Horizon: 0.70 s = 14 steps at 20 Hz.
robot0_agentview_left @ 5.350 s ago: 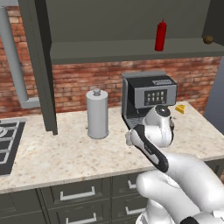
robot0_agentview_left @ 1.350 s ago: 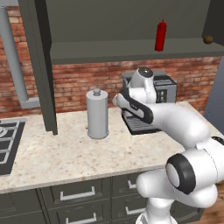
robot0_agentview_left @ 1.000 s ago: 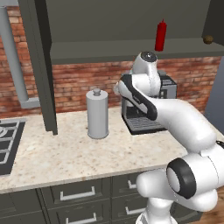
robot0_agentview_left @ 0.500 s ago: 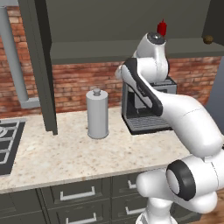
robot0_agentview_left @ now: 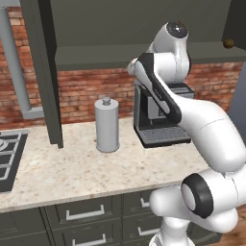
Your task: Pick the ketchup and shaker from the counter and place them in the cabinet.
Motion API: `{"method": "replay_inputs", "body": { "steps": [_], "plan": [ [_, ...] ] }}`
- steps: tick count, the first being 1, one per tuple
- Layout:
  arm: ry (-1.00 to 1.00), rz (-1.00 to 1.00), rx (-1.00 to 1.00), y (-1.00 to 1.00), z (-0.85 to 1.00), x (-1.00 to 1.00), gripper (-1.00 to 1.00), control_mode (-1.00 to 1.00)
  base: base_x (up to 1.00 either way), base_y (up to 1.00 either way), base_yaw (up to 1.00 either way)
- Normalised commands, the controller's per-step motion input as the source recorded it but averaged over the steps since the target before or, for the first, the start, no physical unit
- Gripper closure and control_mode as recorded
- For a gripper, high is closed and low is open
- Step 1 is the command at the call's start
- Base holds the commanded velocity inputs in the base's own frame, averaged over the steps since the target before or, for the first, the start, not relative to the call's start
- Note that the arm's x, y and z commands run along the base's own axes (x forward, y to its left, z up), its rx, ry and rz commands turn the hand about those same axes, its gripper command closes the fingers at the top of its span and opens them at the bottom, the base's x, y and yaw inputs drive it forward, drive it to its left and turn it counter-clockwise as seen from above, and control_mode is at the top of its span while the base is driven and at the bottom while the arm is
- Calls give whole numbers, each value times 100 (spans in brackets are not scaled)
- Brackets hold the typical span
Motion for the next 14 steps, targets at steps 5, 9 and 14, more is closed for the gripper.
{"method": "replay_inputs", "body": {
  "steps": [5, 9, 14],
  "plan": [
    [-5, 0, 0, 0, 72, 0, 100, -100, 0, 0, 0],
    [-6, 0, 0, 0, 71, 0, 100, -100, 0, 0, 0],
    [-3, 0, 0, 0, 29, 1, 100, -100, 0, 0, 0]
  ]
}}
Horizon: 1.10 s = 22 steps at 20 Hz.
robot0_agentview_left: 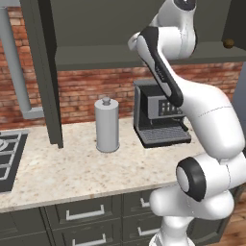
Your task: Pick the ketchup and shaker from the counter and place them in the cabinet.
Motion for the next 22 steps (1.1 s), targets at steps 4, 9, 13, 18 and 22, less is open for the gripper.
{"method": "replay_inputs", "body": {
  "steps": [4, 9, 13, 18, 22],
  "plan": [
    [-1, 4, 0, 0, 0, 16, 100, -100, 0, 0, 0],
    [0, 4, 0, 0, 0, 26, 100, -100, 0, 0, 0],
    [0, 4, 0, 0, -9, 30, 100, -100, 0, 0, 0],
    [0, 4, 0, 0, -26, 33, 100, -100, 0, 0, 0],
    [0, 2, 0, 0, -16, 30, 100, -100, 0, 0, 0]
  ]
}}
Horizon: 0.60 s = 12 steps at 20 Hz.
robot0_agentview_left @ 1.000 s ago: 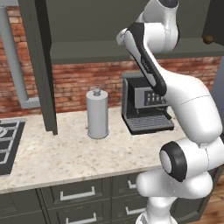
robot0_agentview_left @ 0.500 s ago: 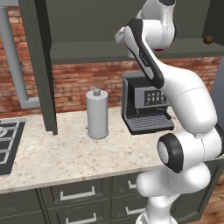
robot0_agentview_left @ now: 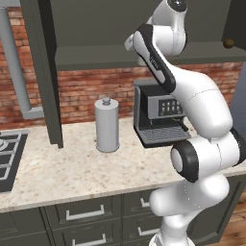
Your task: Pick the ketchup and shaker from the counter and place them in the cabinet.
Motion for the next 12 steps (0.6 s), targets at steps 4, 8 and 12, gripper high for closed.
{"method": "replay_inputs", "body": {
  "steps": [4, 8, 12],
  "plan": [
    [0, 1, 0, 0, -4, 30, 100, -100, 0, 0, 0],
    [0, 0, 0, 0, -1, 38, 100, -100, 0, 0, 0],
    [0, 0, 0, 0, 0, 40, 100, -100, 0, 0, 0]
  ]
}}
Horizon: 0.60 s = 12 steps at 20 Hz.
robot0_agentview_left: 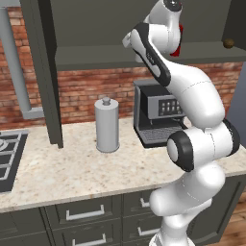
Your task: Pick the ketchup and shaker from the counter and place them in the cabinet.
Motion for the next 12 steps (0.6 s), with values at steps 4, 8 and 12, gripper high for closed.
{"method": "replay_inputs", "body": {
  "steps": [4, 8, 12],
  "plan": [
    [0, 0, 0, 0, -9, 36, 100, -100, 0, 0, 0],
    [0, 1, 0, 0, -19, 36, 100, -100, 0, 0, 0],
    [0, 0, 0, 0, -23, 40, 100, -100, 0, 0, 0]
  ]
}}
